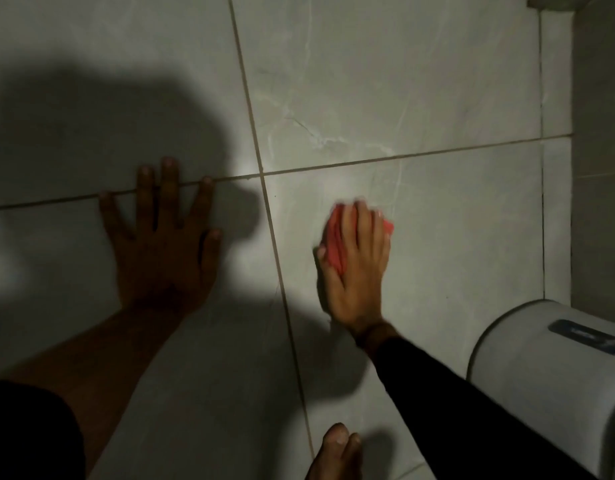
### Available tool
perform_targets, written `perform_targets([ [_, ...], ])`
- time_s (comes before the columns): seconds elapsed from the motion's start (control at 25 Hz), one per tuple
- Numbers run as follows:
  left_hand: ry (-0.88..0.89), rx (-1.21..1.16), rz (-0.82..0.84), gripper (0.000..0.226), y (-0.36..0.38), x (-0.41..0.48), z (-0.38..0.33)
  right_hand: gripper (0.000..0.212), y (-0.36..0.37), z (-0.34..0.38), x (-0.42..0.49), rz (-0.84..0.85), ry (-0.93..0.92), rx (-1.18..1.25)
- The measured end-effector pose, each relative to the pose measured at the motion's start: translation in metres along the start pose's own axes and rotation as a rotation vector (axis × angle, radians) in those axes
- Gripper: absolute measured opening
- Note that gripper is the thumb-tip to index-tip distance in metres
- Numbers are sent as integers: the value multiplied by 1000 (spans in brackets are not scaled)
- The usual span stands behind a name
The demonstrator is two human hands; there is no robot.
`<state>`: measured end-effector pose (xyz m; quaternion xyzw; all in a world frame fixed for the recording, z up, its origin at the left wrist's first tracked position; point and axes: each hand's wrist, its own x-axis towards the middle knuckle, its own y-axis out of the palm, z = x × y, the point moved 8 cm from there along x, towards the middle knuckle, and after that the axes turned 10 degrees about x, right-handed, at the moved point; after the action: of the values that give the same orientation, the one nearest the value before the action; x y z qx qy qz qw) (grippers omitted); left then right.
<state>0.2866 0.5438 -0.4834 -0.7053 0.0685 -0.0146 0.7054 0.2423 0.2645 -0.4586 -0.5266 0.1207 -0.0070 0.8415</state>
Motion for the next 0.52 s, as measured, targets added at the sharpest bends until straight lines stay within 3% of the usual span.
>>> perform_targets([
  [0.08, 6, -9, 9, 73, 0, 1, 0, 78, -21, -37, -30, -4, 106, 29],
  [0.2, 2, 4, -9, 72, 0, 0, -2, 80, -56, -70, 55, -215, 447, 84],
  [0.24, 2, 3, -14, 73, 1, 0, -2, 80, -59, -57, 92, -265, 469, 54],
  [0.36, 6, 3, -25, 72, 1, -1, -1, 79, -26, 27, 139, -210, 132, -17],
  [0.44, 3, 4, -24, 71, 0, 1, 0, 81, 5, 70, 94, -103, -137, -31],
  [0.52, -2, 1, -11, 71, 0, 0, 2, 82, 19, 70, 22, 77, -236, -51],
])
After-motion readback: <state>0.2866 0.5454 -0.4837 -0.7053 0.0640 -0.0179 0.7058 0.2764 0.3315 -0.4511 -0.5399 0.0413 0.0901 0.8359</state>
